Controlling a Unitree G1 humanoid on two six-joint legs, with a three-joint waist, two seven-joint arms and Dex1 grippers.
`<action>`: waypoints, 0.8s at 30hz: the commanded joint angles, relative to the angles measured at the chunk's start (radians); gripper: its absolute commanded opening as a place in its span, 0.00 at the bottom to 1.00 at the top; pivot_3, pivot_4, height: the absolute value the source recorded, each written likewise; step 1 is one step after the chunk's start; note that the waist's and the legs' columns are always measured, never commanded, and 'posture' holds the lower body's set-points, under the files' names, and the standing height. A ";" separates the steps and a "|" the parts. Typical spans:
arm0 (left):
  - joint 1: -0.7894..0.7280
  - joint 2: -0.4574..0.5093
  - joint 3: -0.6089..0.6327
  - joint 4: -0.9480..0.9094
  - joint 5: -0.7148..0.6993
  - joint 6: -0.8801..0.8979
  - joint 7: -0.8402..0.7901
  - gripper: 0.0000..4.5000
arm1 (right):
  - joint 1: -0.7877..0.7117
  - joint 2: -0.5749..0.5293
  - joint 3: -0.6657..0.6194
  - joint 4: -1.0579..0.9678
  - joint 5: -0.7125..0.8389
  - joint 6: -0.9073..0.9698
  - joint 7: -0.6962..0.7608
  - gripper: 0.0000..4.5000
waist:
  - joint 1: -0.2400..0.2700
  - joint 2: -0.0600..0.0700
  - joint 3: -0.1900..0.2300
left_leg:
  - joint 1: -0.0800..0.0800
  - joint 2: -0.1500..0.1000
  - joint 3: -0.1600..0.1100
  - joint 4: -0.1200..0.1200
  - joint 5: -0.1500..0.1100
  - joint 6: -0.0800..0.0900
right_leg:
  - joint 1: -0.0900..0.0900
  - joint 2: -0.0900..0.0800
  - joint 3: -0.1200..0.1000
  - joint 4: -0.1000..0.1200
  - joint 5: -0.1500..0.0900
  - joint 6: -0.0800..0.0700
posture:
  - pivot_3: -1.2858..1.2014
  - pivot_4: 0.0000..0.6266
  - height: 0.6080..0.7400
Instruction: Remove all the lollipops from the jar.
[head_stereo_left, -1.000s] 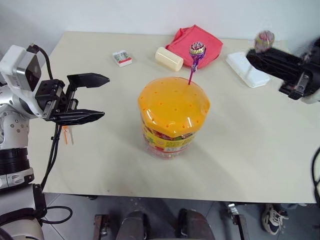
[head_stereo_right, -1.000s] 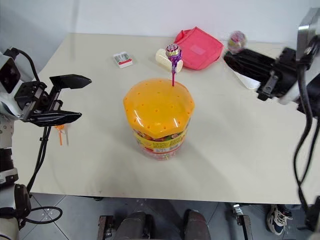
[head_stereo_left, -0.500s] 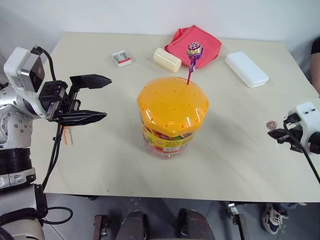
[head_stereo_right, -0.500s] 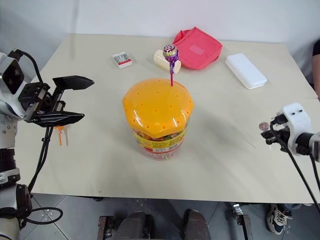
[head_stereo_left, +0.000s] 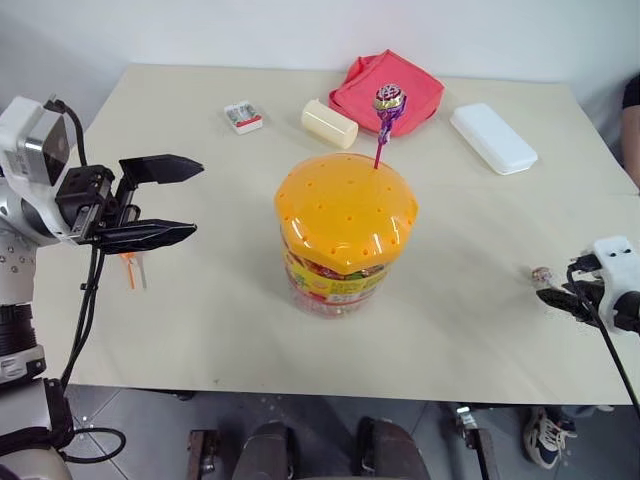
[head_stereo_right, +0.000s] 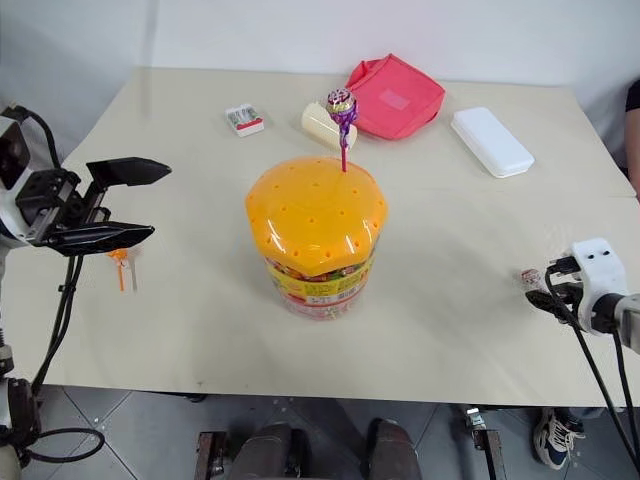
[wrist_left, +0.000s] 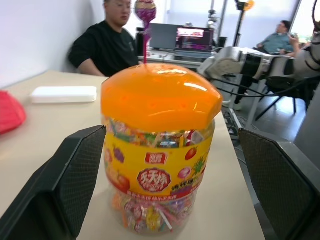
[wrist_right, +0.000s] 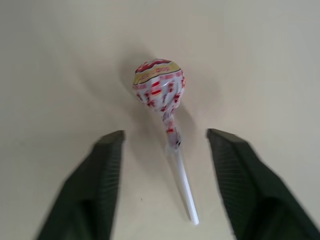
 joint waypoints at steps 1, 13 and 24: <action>0.018 0.037 0.052 -0.022 -0.017 -0.002 -0.003 1.00 | 0.035 -0.008 -0.117 -0.121 0.045 -0.007 0.055 0.94 | -0.001 0.000 0.000 | 0.000 0.000 0.000 0.000 0.000 0.000 | 0.000 0.000 0.000 0.000 0.000 0.000 | 0.52 0.24 1.00; 0.024 0.034 0.071 0.024 -0.010 -0.027 -0.019 1.00 | -0.177 -0.066 -0.258 -0.305 0.377 0.110 0.254 0.99 | -0.001 0.000 0.000 | 0.000 0.000 0.000 0.000 0.000 0.000 | 0.000 0.000 0.000 0.000 0.000 0.000 | 0.52 0.24 1.00; 0.034 -0.015 0.098 0.009 -0.043 -0.039 -0.002 1.00 | -0.691 0.153 0.111 -0.218 0.407 0.028 0.309 0.99 | -0.024 0.000 0.000 | 0.000 0.000 0.000 0.000 0.000 0.000 | 0.000 0.000 0.000 0.000 0.000 0.000 | 0.52 0.24 1.00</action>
